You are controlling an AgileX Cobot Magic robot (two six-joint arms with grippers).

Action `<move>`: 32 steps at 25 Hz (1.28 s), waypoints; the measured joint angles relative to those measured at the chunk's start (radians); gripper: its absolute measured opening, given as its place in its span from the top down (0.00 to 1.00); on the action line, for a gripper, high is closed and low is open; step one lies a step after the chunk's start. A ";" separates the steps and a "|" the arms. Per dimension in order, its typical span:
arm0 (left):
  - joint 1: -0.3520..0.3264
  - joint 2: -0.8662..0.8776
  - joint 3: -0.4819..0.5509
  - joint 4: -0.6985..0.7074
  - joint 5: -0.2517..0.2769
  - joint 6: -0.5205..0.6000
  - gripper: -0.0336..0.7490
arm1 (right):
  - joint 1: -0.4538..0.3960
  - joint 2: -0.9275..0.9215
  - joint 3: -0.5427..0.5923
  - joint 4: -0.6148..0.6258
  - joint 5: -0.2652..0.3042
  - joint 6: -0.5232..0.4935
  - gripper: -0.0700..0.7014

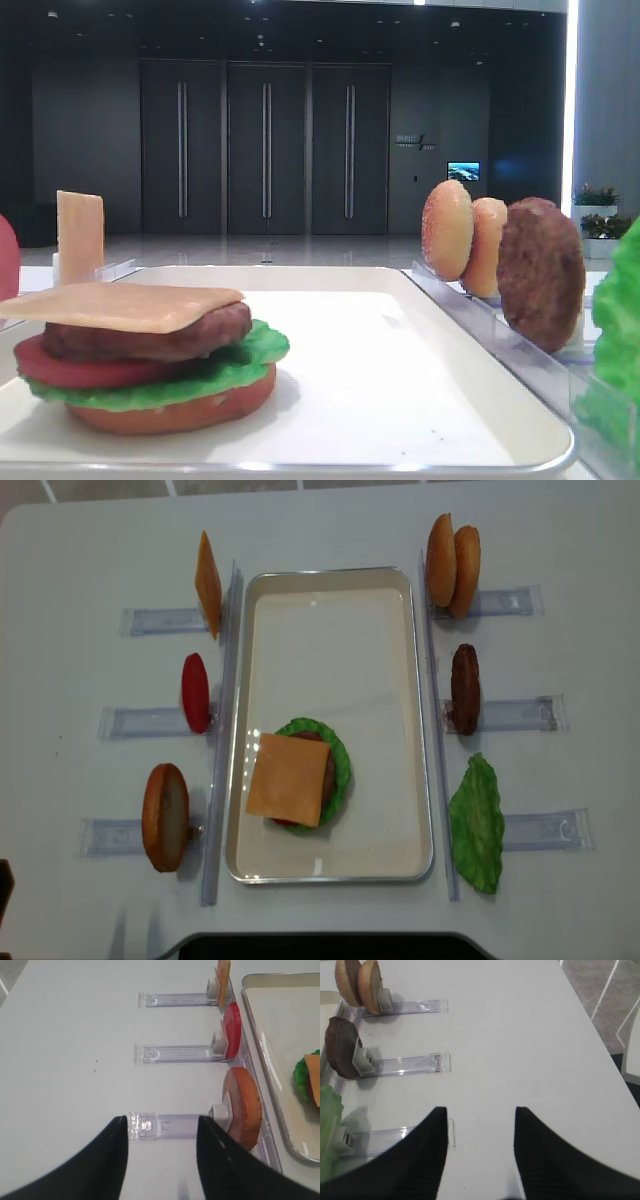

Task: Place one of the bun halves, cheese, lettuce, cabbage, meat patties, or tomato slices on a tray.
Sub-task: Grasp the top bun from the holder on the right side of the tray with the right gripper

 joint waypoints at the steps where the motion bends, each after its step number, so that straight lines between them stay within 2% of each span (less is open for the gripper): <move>1: 0.000 0.000 0.000 0.000 0.000 0.000 0.52 | 0.000 0.000 0.000 0.000 0.000 0.000 0.52; 23: 0.000 0.000 0.000 0.000 0.000 0.000 0.52 | 0.000 0.000 0.000 0.001 0.000 0.000 0.53; 29: 0.000 0.000 0.000 0.000 0.000 0.000 0.52 | 0.000 0.000 -0.005 0.062 0.000 -0.004 0.52; 32: 0.000 0.000 0.000 0.000 0.000 0.000 0.52 | 0.000 0.045 -0.054 0.080 -0.001 -0.006 0.49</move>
